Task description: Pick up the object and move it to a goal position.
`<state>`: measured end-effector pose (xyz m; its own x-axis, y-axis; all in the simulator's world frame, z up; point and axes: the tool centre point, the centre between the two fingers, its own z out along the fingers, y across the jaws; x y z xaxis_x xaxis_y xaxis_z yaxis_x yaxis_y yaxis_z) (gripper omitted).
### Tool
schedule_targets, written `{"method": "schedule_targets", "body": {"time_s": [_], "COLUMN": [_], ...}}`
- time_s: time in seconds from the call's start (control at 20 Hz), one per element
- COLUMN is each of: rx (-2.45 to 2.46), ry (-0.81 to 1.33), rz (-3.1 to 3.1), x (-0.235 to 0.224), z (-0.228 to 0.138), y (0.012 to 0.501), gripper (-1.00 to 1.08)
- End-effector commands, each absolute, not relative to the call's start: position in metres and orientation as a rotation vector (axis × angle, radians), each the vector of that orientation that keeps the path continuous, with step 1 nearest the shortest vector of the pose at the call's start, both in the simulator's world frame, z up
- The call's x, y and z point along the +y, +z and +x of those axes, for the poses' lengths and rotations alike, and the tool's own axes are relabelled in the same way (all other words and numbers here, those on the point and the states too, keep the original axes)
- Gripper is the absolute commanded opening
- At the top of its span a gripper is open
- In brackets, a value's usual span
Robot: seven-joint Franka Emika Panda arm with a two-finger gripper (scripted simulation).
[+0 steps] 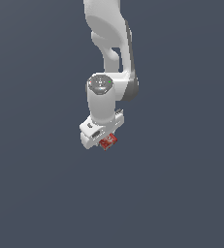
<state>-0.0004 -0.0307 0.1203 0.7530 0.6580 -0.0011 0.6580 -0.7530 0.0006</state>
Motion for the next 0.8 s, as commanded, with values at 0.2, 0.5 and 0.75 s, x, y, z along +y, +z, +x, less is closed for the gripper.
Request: {"method": "schedule_targets", "body": {"time_s": [0.2, 0.5, 0.75], "rx": [1.103, 1.104, 1.105], "ry": [0.0, 0.001, 0.002], "rz": [2.941, 2.942, 2.943], "x": [-0.068, -0.102, -0.126], "z": [-0.033, -0.062, -0.081], "y": [0.171, 0.22, 0.253], "gripper": [-1.0, -1.0, -1.0]}}
